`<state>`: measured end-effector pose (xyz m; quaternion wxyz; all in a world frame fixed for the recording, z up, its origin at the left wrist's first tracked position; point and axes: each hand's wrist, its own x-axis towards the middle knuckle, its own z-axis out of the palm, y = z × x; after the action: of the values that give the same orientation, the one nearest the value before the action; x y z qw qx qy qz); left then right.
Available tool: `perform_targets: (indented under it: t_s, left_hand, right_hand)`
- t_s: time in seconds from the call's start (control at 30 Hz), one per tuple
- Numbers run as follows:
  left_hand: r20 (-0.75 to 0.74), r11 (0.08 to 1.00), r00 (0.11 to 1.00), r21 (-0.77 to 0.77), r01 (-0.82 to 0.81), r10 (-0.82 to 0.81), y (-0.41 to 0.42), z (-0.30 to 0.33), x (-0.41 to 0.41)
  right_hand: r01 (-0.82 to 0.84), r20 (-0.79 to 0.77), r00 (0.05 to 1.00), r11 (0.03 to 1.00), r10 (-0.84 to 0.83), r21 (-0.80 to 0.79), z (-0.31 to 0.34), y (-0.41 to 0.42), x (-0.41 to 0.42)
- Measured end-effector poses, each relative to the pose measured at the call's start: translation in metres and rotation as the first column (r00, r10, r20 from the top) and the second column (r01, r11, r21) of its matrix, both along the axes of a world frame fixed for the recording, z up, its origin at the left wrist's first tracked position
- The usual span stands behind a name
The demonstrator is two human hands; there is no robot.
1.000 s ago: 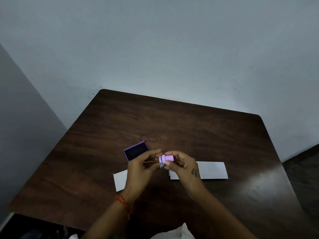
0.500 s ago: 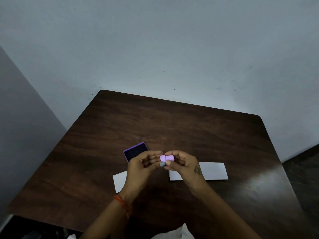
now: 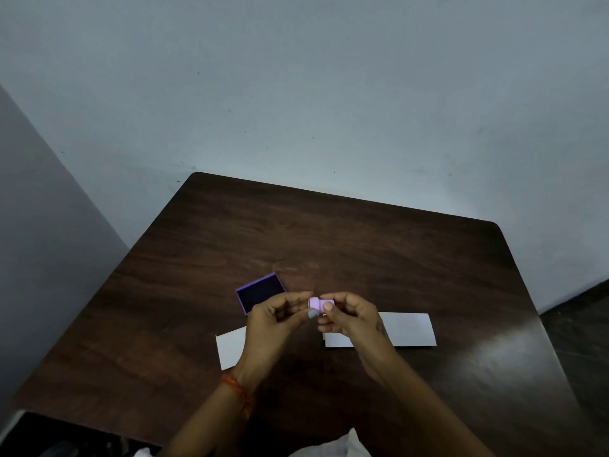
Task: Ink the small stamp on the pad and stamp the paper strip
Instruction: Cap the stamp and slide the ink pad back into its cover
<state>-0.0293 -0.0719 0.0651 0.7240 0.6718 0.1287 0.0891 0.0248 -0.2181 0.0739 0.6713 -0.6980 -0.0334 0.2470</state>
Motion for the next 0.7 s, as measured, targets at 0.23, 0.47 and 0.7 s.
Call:
perform_targets:
  t_s: [0.23, 0.47, 0.7]
  left_hand:
    - [0.007, 1.000, 1.000, -0.030, 0.003, -0.003, 0.0009, 0.0000, -0.0003]
    - [-0.004, 0.999, 1.000, -0.041, 0.004, -0.004, 0.0022, -0.0033, -0.0017]
    - [-0.004, 0.998, 1.000, -0.064, -0.002, 0.002, 0.0051, -0.0019, -0.0010]
  right_hand:
    - [0.026, -0.078, 0.997, 0.999, -0.023, 0.033, -0.0022, 0.0016, 0.0014]
    - [0.015, -0.087, 0.996, 1.000, -0.017, -0.025, -0.0033, 0.0027, 0.0017]
    - [-0.009, -0.062, 0.998, 1.000, 0.010, 0.027, -0.0060, 0.0025, 0.0023]
